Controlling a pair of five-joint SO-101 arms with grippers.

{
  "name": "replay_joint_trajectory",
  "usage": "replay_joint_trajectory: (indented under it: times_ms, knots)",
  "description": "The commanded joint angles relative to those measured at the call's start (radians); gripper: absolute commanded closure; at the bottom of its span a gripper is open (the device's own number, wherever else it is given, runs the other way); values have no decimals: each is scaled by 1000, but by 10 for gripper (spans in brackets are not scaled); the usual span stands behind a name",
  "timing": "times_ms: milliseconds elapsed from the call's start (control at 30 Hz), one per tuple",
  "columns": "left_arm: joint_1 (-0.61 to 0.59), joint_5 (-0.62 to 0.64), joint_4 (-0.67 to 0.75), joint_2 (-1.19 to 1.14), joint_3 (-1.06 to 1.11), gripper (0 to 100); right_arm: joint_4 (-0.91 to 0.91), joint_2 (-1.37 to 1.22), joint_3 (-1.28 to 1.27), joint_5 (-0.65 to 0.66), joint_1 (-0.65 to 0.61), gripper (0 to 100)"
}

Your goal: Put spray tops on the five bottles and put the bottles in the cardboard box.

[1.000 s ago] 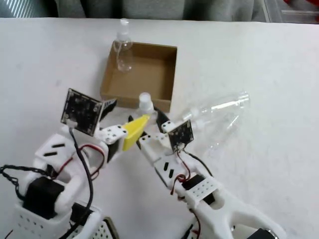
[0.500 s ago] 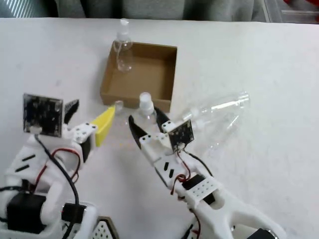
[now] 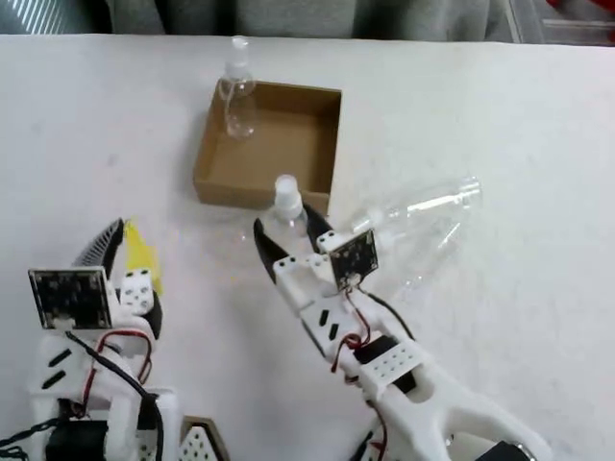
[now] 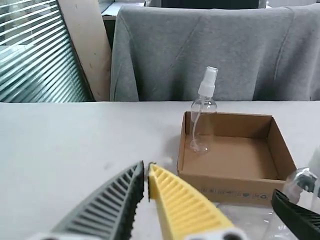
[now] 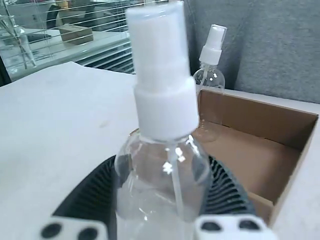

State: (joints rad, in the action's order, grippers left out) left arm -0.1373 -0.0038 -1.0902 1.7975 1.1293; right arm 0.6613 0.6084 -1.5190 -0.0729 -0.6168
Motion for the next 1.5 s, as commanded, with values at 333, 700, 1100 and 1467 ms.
replay_joint_trajectory:
  times_ms: [333,700,1100,1467]
  knots:
    - [-74,2,144,30,282,969,31,139,43,8,91,961]
    - [-74,2,385,30,552,969,-143,183,318,8,189,961]
    - [-54,-5,302,30,563,965,-163,-291,760,8,189,961]
    - [-30,-6,292,30,563,965,-88,-782,1132,9,199,961]
